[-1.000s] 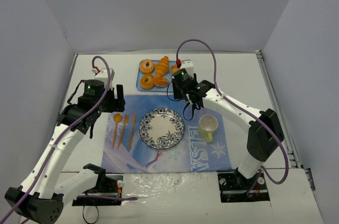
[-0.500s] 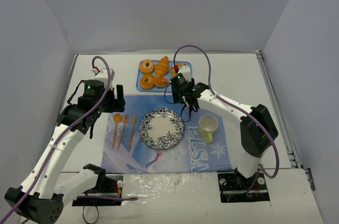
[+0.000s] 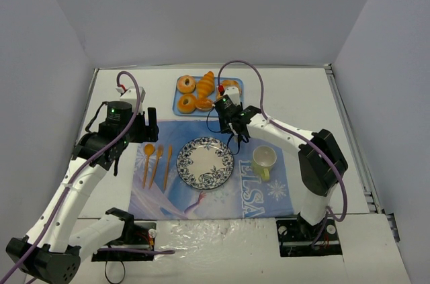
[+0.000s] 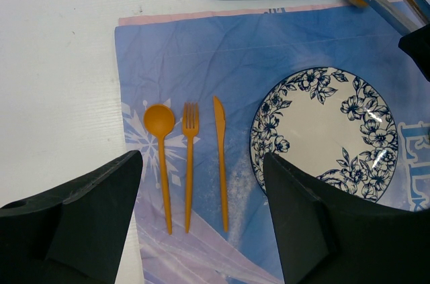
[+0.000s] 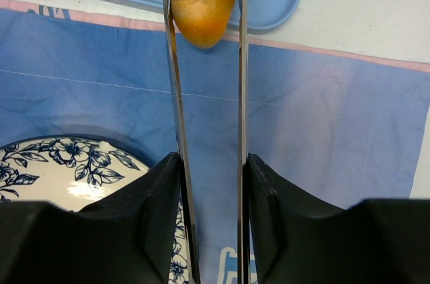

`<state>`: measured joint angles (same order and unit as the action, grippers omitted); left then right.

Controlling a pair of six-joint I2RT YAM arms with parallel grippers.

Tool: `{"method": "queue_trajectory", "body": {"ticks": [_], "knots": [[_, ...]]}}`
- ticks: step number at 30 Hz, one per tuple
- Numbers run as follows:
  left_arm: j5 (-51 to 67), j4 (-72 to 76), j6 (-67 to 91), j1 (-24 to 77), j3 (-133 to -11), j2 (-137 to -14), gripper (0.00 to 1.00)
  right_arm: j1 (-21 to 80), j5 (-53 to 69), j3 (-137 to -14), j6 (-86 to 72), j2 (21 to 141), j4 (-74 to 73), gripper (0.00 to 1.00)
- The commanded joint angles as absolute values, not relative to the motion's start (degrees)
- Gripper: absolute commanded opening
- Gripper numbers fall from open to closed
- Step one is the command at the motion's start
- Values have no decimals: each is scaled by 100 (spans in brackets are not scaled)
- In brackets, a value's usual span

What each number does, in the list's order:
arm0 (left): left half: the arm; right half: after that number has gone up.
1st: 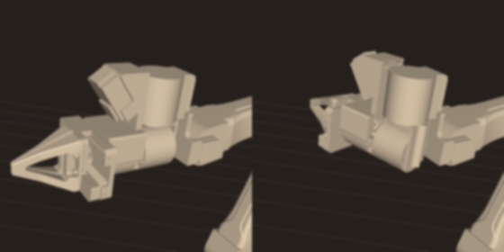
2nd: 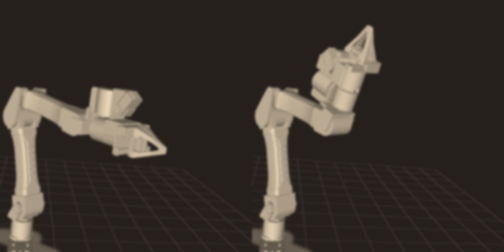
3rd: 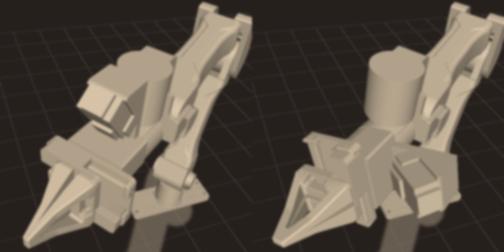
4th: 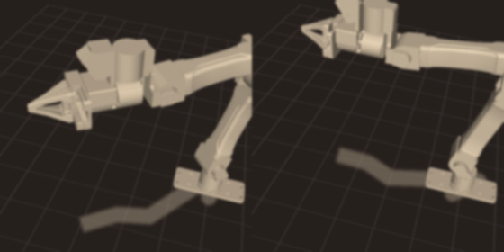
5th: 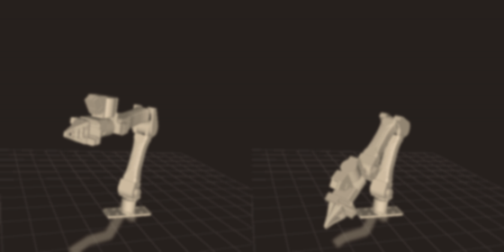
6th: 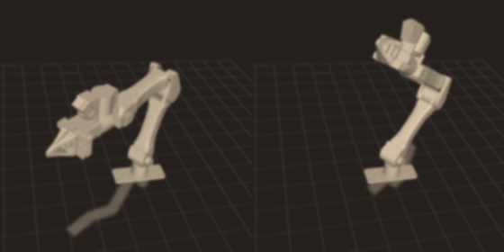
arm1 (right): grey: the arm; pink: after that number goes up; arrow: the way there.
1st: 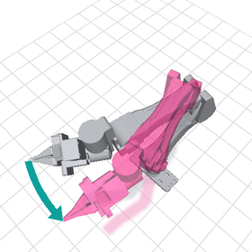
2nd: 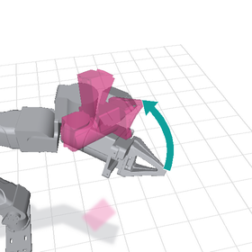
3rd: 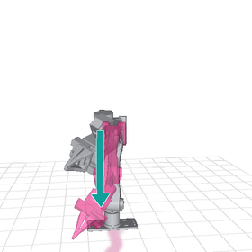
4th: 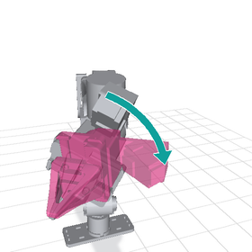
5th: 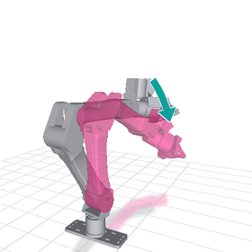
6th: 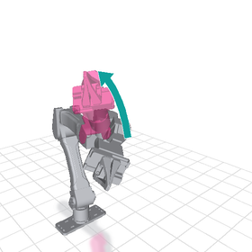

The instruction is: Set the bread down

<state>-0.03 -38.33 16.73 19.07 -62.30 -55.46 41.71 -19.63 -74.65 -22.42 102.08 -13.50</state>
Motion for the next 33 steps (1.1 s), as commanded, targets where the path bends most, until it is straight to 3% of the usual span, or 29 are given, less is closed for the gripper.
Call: {"method": "queue_trajectory", "body": {"ticks": [1, 8, 21, 33], "knots": [[-18, -3604, 1714, 1942, -6381, -5563, 69, 4201, -2138, -7512, -2244, 9682, -1185, 24], [-18, -3604, 1714, 1942, -6372, -5579, 69, 4210, -2010, -7539, -2182, 8847, -1505, 22], [-18, -3610, 1714, 1940, -6381, -5581, 69, 5081, -157, -6786, -2026, 7641, -1790, 22], [-6, -3604, 1714, 1942, -6372, -5581, 69, 6539, -891, -6050, -2666, 7797, -1820, 24]]}}
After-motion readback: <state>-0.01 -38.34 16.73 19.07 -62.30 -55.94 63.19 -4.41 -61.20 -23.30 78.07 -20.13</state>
